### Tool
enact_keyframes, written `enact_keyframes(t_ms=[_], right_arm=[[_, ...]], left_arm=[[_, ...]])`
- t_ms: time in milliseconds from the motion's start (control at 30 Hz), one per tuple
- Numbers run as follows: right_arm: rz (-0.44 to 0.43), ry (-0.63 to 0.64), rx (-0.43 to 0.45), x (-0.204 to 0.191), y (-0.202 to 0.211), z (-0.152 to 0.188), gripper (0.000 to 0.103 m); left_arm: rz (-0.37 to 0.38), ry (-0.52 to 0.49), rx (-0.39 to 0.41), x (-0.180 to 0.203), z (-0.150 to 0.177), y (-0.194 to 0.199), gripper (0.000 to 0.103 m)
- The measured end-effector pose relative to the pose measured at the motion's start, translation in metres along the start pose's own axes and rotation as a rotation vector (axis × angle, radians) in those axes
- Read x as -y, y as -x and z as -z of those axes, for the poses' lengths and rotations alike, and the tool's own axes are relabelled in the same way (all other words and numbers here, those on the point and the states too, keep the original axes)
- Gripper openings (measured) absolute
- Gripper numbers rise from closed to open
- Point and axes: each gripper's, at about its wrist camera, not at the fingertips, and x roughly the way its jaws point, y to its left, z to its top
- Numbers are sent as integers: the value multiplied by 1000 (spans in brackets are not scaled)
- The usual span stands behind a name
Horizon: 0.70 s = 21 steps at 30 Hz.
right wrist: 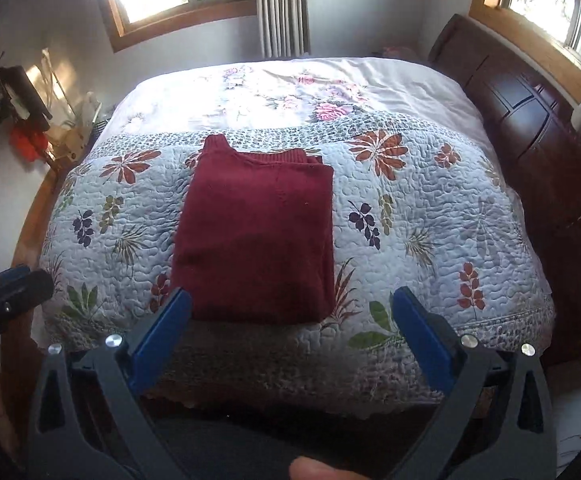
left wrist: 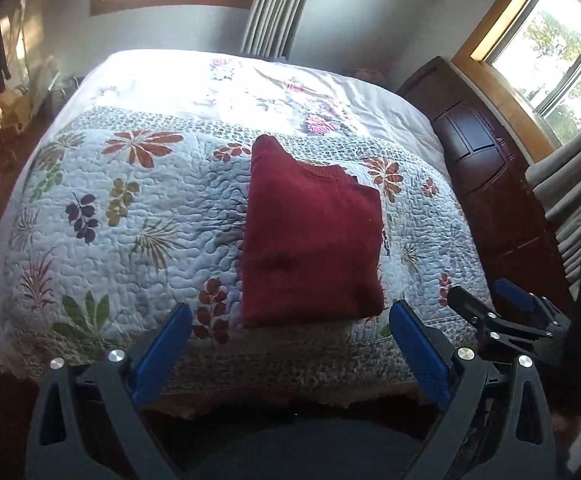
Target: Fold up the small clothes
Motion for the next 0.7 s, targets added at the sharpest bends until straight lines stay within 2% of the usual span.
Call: enact_keyframes(t_ms=[700], right_arm=[[-2,41,20,-14,22,3,100]], left_arm=[[-37,-22,-11,-2,12,1,99]])
